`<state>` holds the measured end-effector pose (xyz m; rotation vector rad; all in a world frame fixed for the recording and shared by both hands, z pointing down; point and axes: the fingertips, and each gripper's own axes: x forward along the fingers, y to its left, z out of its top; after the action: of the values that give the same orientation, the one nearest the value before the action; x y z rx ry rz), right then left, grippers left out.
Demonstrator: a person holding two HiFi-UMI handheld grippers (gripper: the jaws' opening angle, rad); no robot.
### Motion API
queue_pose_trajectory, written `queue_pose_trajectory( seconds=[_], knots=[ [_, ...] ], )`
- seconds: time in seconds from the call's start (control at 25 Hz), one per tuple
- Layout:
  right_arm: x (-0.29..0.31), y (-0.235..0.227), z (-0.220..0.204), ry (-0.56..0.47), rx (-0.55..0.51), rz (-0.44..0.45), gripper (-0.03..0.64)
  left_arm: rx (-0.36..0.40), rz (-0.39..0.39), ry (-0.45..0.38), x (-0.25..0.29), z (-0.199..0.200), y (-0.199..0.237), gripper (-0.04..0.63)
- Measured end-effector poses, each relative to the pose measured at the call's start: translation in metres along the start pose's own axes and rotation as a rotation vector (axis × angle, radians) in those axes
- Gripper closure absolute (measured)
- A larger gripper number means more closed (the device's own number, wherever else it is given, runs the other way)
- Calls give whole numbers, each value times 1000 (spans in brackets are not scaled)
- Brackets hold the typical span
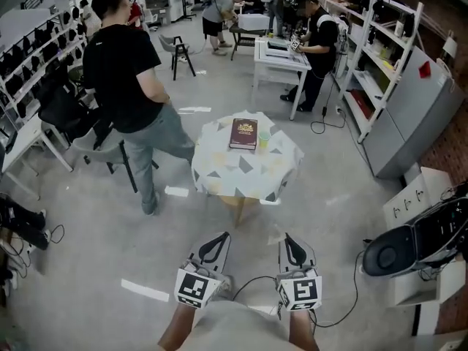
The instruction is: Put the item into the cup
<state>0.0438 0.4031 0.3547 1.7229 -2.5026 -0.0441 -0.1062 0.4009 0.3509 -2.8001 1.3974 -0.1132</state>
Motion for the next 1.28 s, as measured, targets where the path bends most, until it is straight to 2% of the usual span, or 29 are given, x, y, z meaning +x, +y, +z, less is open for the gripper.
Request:
queue_pose_trajectory(
  seconds=[0.64, 0.96, 1.28],
  knots=[
    [85, 20, 5, 38, -18, -54, 612, -12, -56, -14, 42, -2, 90, 583],
    [108, 4, 3, 46, -16, -95, 612, -23, -73, -10, 67, -7, 106, 583],
    [135, -14, -4, 45, 7, -99, 612, 3, -82, -13, 98, -7, 115, 583]
  ],
)
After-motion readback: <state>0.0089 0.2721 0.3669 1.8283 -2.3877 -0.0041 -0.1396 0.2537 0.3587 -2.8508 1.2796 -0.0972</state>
